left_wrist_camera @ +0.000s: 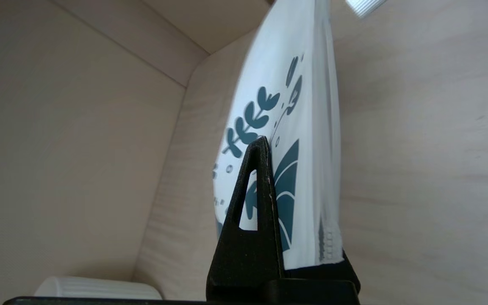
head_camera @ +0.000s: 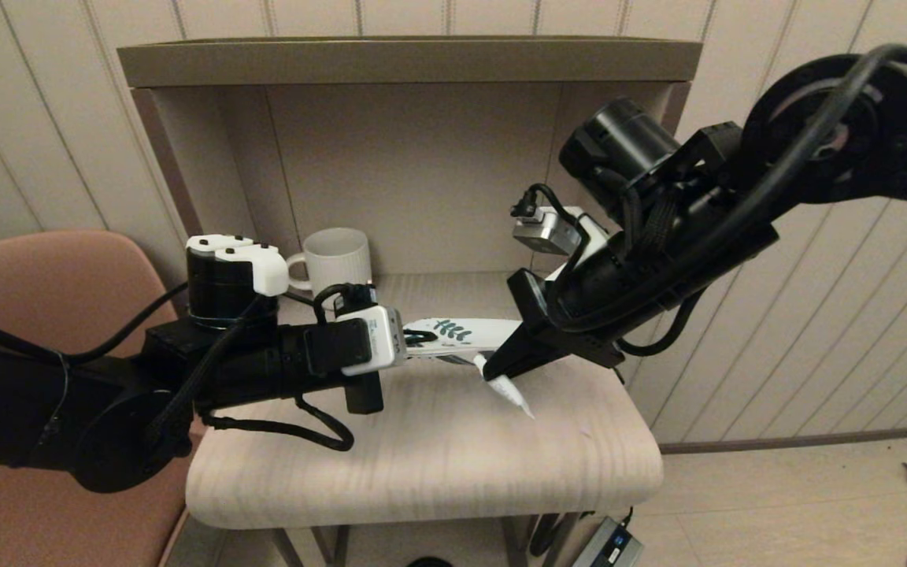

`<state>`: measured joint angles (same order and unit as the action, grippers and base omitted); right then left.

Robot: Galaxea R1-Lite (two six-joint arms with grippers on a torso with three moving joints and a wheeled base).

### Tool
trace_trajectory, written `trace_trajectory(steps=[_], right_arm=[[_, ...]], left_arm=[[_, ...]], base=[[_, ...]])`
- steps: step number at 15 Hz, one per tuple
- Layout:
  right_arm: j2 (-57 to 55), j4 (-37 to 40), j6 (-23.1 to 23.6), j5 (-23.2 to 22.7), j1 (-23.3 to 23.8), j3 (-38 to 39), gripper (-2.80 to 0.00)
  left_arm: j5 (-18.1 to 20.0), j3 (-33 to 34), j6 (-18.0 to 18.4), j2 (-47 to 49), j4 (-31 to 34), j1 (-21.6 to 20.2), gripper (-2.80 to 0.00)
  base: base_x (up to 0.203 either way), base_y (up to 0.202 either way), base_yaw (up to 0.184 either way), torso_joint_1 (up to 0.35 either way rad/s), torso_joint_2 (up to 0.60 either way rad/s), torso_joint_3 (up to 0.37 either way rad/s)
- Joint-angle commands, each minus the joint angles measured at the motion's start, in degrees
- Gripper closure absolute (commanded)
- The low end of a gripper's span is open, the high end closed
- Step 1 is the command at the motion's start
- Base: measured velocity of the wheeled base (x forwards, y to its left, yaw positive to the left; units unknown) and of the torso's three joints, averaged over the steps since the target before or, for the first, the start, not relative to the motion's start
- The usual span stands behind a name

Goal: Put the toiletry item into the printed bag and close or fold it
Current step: Place the toothpaste in the storage bag

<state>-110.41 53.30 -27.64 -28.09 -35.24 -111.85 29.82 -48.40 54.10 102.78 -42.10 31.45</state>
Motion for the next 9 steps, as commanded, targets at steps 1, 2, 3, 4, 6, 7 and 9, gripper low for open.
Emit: trace_trajectory(steps=[1,2,3,4,6,7,9], right_arm=[[-1.2,-0.8,-0.2,-0.2,0.3,0.0,0.0],[-1.2,-1.3,-0.2,-0.2,0.6,0.0,0.0],[-1.0,-1.5,-0.2,-0.2,1.0,-0.1,0.0],[-0.9,-1.5,0.0,-0.2,1.1,-0.1,0.0],[-0.5,-1.5,0.0,-0.2,1.1,0.0,0.0],[-0.1,-1.5,0.0,-0.2,1.0,0.0,0.0],[0.7,-1.5,0.1,-0.2,0.9,0.0,0.0]], left_arm=[[0.3,0.1,0.3,0.3,-0.2,0.0,0.0],[0.2,0.1,0.3,0.4,-0.2,0.0,0.0],[0.3,0.2,0.3,0.5,-0.3,0.0,0.0],[0.3,0.2,0.3,0.5,-0.2,0.0,0.0],[0.3,0.2,0.3,1.0,-0.2,0.0,0.0],[0.3,0.2,0.3,1.1,-0.3,0.0,0.0],[0.3,0.4,0.3,1.3,-0.2,0.0,0.0]], base=[[0.0,0.0,0.0,0.0,0.0,0.0],[0.0,0.0,0.0,0.0,0.0,0.0],[0.0,0.0,0.0,0.0,0.0,0.0],[0.0,0.0,0.0,0.0,0.0,0.0],[0.0,0.0,0.0,0.0,0.0,0.0],[0.0,0.0,0.0,0.0,0.0,0.0],[0.0,0.0,0.0,0.0,0.0,0.0]])
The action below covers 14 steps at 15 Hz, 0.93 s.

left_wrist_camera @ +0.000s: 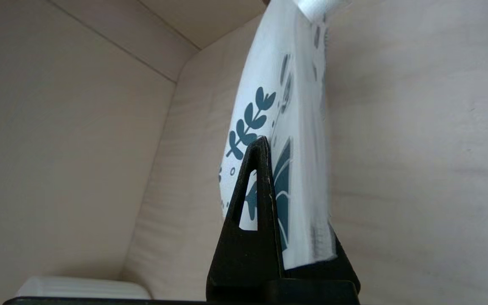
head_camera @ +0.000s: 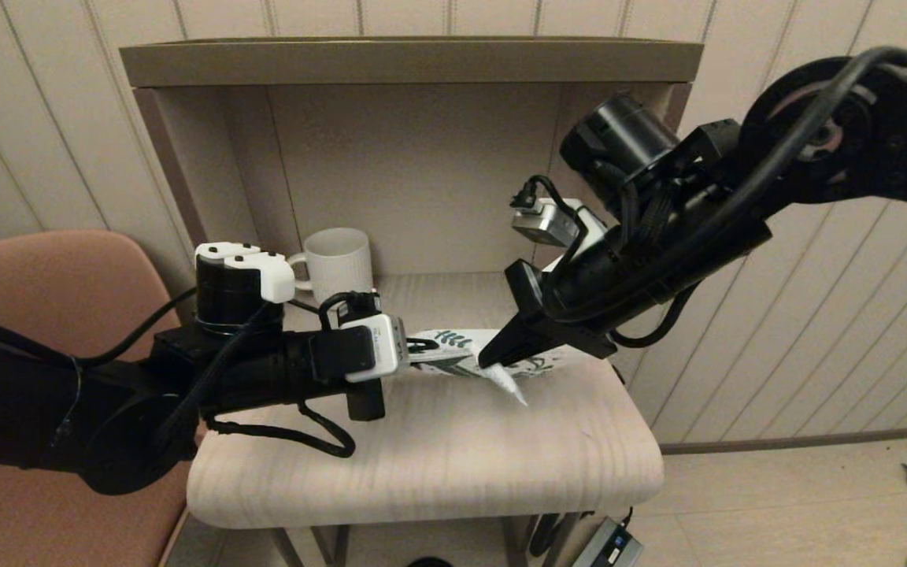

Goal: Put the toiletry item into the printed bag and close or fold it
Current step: Place the toothpaste in the storage bag

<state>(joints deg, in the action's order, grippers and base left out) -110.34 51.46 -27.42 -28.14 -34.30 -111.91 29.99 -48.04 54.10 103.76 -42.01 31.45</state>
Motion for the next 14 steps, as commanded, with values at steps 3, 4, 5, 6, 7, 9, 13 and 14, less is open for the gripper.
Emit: trace_trajectory(steps=[3,4,5,6,7,9,13,14], right_arm=[[2.2,0.8,-0.3,-0.2,-0.3,0.2,0.0],[2.7,0.9,-0.3,-0.2,-0.4,0.4,0.0],[2.5,0.9,-0.3,-0.2,-0.5,0.7,0.0],[2.2,0.9,-0.2,-0.2,-0.5,0.8,0.0],[1.8,0.9,-0.2,-0.2,-0.4,0.9,0.0],[0.4,0.8,-0.1,-0.2,-0.4,0.8,0.0],[-0.9,0.8,0.0,-0.2,-0.3,0.8,0.0],[-1.1,0.8,0.0,-0.2,-0.3,0.9,0.0]], left_arm=[[0.2,-0.2,0.2,1.0,-0.4,0.0,0.0],[0.2,-0.3,0.2,1.0,-0.4,0.0,0.0],[0.2,-0.3,0.2,0.9,-0.4,0.0,0.0],[0.2,-0.4,0.2,0.9,-0.4,0.0,0.0],[0.2,-0.4,0.1,0.8,-0.4,0.0,0.0],[0.3,-0.3,0.1,0.8,-0.4,0.0,0.0],[0.4,-0.4,0.0,1.0,-0.8,0.0,0.0],[0.4,-0.4,0.0,1.0,-0.8,-0.1,0.0]], base=[[0.0,0.0,0.0,0.0,0.0,0.0],[0.0,0.0,0.0,0.0,0.0,0.0],[0.0,0.0,0.0,0.0,0.0,0.0],[0.0,0.0,0.0,0.0,0.0,0.0],[0.0,0.0,0.0,0.0,0.0,0.0],[0.0,0.0,0.0,0.0,0.0,0.0],[0.0,0.0,0.0,0.0,0.0,0.0],[0.0,0.0,0.0,0.0,0.0,0.0]])
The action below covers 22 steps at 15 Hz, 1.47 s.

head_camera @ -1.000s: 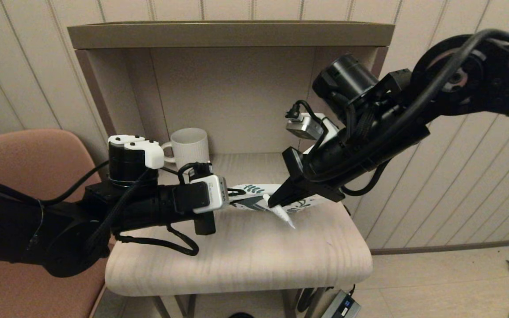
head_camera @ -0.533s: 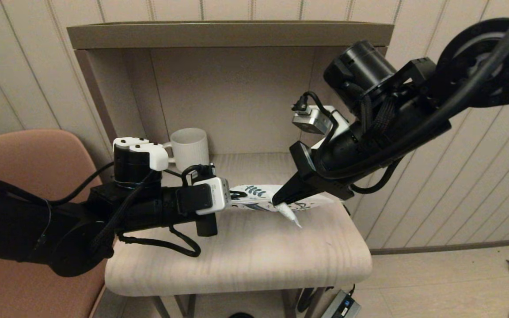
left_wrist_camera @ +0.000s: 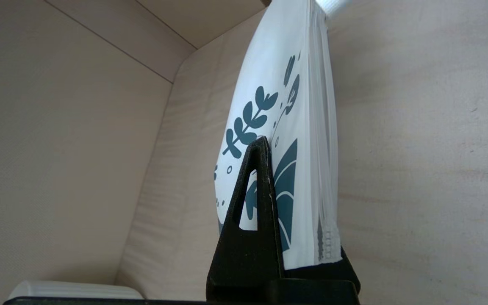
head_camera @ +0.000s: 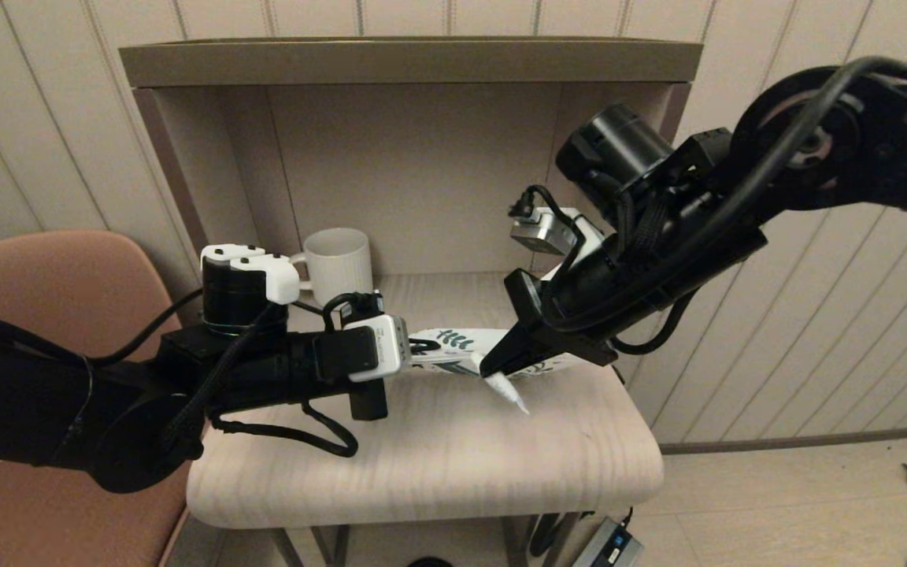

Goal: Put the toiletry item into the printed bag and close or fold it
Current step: Place the toothpaste in the storage bag

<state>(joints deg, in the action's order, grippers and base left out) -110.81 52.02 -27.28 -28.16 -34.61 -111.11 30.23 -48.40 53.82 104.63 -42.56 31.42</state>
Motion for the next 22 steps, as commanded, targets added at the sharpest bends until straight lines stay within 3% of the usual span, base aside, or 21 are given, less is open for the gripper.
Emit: trace_trajectory(steps=[1,8,14,22], right_arm=[[-1.1,0.3,-0.1,-0.2,0.0,0.1,0.0],[-2.4,-0.1,0.4,-0.8,1.1,-0.6,0.0],[3.7,0.4,0.1,-0.8,0.3,0.7,0.0],[-1.7,-0.2,0.6,-0.9,1.1,0.3,0.0]], left_arm=[[0.2,0.1,0.3,0.1,-0.2,0.0,0.0],[0.2,0.1,0.3,0.1,-0.2,0.0,0.0],[0.1,0.3,0.6,0.5,-0.2,0.0,0.0],[0.2,0.8,0.8,0.5,-1.8,0.0,0.0]], base=[[0.0,0.0,0.0,0.0,0.0,0.0],[0.0,0.0,0.0,0.0,0.0,0.0],[0.0,0.0,0.0,0.0,0.0,0.0],[0.0,0.0,0.0,0.0,0.0,0.0]])
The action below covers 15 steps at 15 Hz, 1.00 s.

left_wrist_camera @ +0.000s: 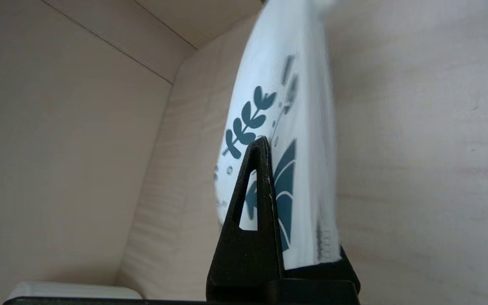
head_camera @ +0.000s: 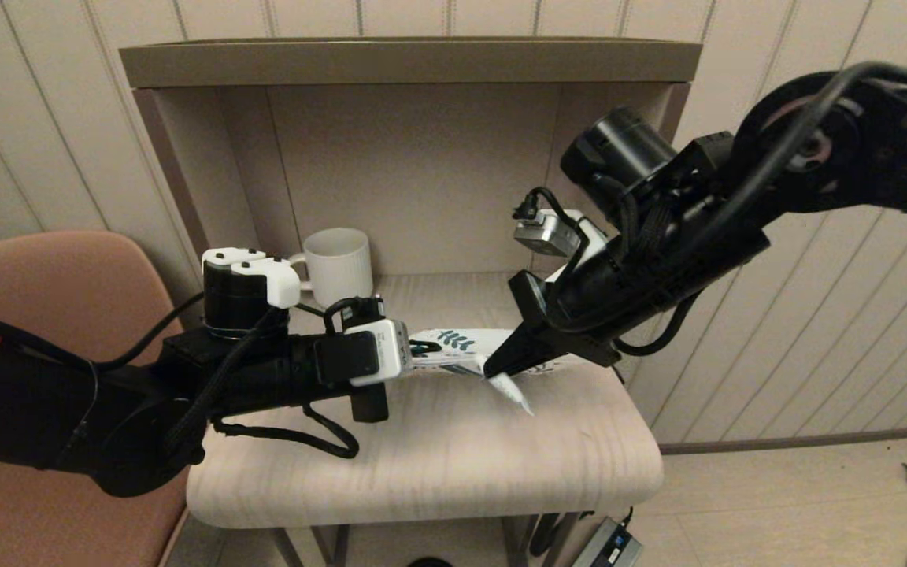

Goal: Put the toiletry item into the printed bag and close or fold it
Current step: Place the toothpaste in the storage bag

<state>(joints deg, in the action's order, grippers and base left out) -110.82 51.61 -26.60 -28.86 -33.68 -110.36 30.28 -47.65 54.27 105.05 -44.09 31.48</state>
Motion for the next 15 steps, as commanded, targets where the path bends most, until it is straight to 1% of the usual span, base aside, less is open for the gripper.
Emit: trace_trajectory(steps=[1,7,10,12,13,15], right_arm=[[-2.4,0.2,-0.2,-0.2,0.4,-1.1,0.0],[-3.1,0.2,0.5,-1.1,1.0,-1.1,0.0],[-3.4,0.2,0.3,-1.4,0.9,-1.2,0.0],[-3.2,0.5,-0.1,-3.5,1.1,-1.2,0.0],[-3.2,0.5,-0.1,-3.5,1.1,-1.2,0.0],[-3.1,0.8,-0.8,-3.7,1.1,-1.2,0.0]], left_arm=[[0.2,0.1,0.3,0.1,-0.3,0.0,0.0],[0.3,0.1,0.3,0.1,-0.3,0.1,0.0],[0.3,1.1,0.3,-0.6,-0.4,1.5,0.0],[0.2,1.5,0.4,-0.7,-0.4,2.4,0.0],[0.2,1.5,0.4,-0.7,-0.4,2.4,0.0],[0.1,2.1,0.5,-1.7,-0.4,4.1,0.0]], base=[[0.0,0.0,0.0,0.0,0.0,0.0],[0.0,0.0,0.0,0.0,0.0,0.0],[0.0,0.0,0.0,0.0,0.0,0.0],[0.0,0.0,0.0,0.0,0.0,0.0],[0.0,0.0,0.0,0.0,0.0,0.0],[0.0,0.0,0.0,0.0,0.0,0.0]])
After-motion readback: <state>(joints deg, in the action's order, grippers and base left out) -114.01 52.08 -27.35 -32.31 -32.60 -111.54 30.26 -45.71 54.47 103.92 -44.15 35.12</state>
